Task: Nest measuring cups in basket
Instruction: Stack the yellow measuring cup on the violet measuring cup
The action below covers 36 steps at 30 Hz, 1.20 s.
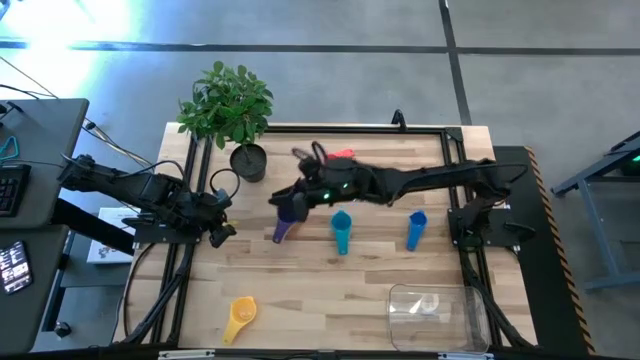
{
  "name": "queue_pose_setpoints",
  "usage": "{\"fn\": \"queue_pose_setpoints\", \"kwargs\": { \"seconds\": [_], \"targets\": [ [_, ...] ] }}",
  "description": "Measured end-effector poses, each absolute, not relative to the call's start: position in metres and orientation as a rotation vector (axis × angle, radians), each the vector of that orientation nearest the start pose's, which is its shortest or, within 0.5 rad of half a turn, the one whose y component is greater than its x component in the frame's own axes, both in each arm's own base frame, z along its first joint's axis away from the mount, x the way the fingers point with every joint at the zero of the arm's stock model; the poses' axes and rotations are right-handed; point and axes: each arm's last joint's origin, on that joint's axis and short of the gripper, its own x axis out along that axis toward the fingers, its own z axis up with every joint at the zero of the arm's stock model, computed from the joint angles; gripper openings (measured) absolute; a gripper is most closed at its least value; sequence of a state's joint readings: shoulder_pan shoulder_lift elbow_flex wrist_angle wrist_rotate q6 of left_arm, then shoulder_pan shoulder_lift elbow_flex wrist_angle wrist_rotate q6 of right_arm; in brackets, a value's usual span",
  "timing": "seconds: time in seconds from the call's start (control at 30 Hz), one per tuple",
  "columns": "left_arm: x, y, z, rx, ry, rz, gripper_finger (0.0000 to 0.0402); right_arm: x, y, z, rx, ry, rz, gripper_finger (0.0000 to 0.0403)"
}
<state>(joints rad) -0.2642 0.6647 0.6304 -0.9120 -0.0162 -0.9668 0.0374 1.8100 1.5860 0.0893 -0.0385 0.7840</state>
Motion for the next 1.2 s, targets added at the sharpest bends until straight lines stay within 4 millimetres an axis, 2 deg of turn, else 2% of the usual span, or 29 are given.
{"fn": "queue_pose_setpoints", "kwargs": {
  "seconds": [0.33,0.57,0.67,0.9,1.2],
  "targets": [
    [0.112,-0.03,0.239,-0.86,0.959,0.293,0.0062,0.368,-0.012,0.406,0.632,0.183,-0.059,0.0149],
    [0.111,-0.031,0.239,-1.04,0.965,0.358,0.0062,0.328,-0.022,0.428,0.573,0.226,-0.102,0.0149],
    [0.115,-0.033,0.242,-1.085,0.93,0.341,0.0062,0.314,-0.026,0.433,0.55,0.248,-0.123,0.0149],
    [0.133,-0.047,0.261,-1.16,0.734,0.117,0.0062,0.291,-0.039,0.437,0.511,0.303,-0.193,0.0149],
    [0.157,-0.072,0.275,-1.297,0.618,-0.083,0.0062,0.277,-0.055,0.429,0.5,0.413,-0.276,0.0149]
  ]
}}
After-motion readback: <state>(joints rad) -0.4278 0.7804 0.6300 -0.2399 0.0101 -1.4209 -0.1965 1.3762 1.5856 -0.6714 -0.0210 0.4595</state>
